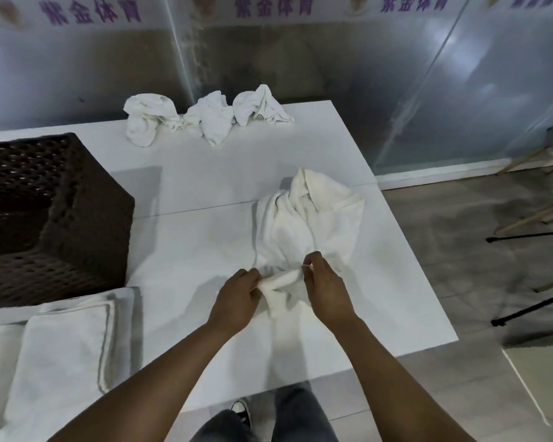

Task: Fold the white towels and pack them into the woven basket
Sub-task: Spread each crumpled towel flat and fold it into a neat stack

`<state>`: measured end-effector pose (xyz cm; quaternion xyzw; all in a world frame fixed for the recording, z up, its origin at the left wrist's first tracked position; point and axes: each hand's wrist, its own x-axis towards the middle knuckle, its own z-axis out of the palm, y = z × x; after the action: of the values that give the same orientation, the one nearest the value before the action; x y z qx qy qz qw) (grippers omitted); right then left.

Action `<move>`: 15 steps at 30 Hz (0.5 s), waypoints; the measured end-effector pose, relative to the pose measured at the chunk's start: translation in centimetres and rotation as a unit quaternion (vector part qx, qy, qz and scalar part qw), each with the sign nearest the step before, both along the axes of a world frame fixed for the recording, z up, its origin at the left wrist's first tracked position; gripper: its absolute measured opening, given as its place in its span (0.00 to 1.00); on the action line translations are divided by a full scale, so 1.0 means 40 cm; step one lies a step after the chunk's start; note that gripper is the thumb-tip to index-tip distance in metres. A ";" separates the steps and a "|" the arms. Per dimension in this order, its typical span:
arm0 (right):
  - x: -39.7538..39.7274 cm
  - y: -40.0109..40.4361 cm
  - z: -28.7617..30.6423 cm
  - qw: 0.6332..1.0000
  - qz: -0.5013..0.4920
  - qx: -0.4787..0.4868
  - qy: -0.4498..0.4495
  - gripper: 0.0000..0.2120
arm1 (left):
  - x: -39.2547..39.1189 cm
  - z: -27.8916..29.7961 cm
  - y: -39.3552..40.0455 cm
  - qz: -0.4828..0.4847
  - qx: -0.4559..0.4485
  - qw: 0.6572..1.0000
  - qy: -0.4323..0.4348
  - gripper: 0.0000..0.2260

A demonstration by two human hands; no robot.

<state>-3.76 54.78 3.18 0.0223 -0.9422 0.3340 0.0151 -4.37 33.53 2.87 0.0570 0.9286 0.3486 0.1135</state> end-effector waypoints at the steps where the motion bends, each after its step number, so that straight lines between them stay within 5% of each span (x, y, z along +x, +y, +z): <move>1: 0.001 -0.008 0.030 1.000 0.009 -0.002 0.007 0.02 | 0.000 0.029 -0.016 0.017 0.017 1.000 0.012 0.06; 7: 0.026 -0.019 0.210 0.996 0.069 0.035 -0.034 0.19 | -0.015 0.186 -0.123 0.035 0.092 0.992 0.081 0.11; 11: 0.036 -0.018 0.289 0.984 0.066 0.163 -0.023 0.08 | -0.018 0.275 -0.171 0.034 0.099 0.987 0.118 0.15; 15: 0.022 -0.006 0.387 0.987 -0.006 0.161 0.012 0.06 | -0.028 0.388 -0.204 0.020 0.126 0.984 0.125 0.08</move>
<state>-2.88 54.52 18.68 0.0228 -0.9836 0.1775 0.0244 -5.50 25.37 18.39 0.0949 0.8851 0.4552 -0.0186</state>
